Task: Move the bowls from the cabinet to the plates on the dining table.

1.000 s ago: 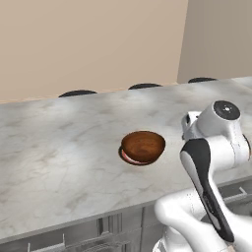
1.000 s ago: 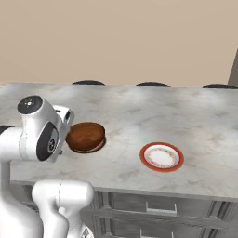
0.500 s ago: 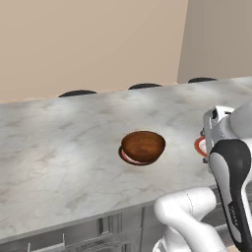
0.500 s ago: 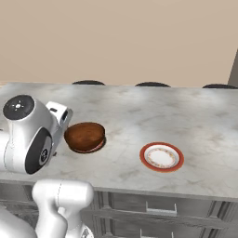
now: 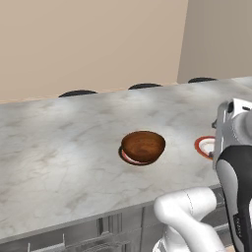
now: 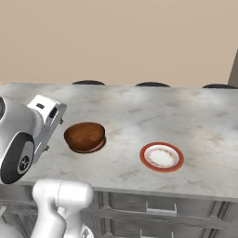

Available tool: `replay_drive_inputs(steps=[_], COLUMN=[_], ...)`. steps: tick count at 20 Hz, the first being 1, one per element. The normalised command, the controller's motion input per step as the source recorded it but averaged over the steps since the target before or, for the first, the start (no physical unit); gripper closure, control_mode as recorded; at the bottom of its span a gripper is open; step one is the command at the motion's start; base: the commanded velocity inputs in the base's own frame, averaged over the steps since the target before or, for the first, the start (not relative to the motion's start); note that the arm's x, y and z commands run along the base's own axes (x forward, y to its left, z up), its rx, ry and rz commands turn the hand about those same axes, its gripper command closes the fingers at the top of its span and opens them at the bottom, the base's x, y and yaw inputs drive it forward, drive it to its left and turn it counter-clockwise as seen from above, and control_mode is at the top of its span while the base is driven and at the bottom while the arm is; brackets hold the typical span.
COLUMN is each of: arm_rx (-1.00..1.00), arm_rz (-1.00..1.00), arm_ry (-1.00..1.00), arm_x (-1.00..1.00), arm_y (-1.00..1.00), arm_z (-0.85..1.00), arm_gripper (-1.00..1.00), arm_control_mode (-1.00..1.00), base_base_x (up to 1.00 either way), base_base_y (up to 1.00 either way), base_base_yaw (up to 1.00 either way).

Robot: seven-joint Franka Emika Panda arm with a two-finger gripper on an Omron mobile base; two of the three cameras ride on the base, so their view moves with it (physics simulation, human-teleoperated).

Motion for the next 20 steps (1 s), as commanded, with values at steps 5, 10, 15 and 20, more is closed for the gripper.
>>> replay_drive_inputs(steps=[5, 10, 15, 20], arm_rx=[0.05, 0.06, 0.04, 0.01], arm_rz=[-0.11, -0.07, -0.02, 0.0], arm_ry=[-0.1, -0.1, -0.11, -0.13], arm_x=[-0.12, -0.08, -0.04, -0.08], arm_y=[0.0, 0.0, 0.0, 0.0], arm_z=[0.45, 0.44, 0.25, 0.09], arm_gripper=[-1.0, -1.0, -1.0, -1.0], arm_control_mode=[-1.0, -1.0, -1.0, -1.0], base_base_x=[0.0, 0.0, 0.0, 0.0], base_base_y=[0.0, 0.0, 0.0, 0.0], base_base_yaw=[0.0, 0.0, 0.0, 0.0])
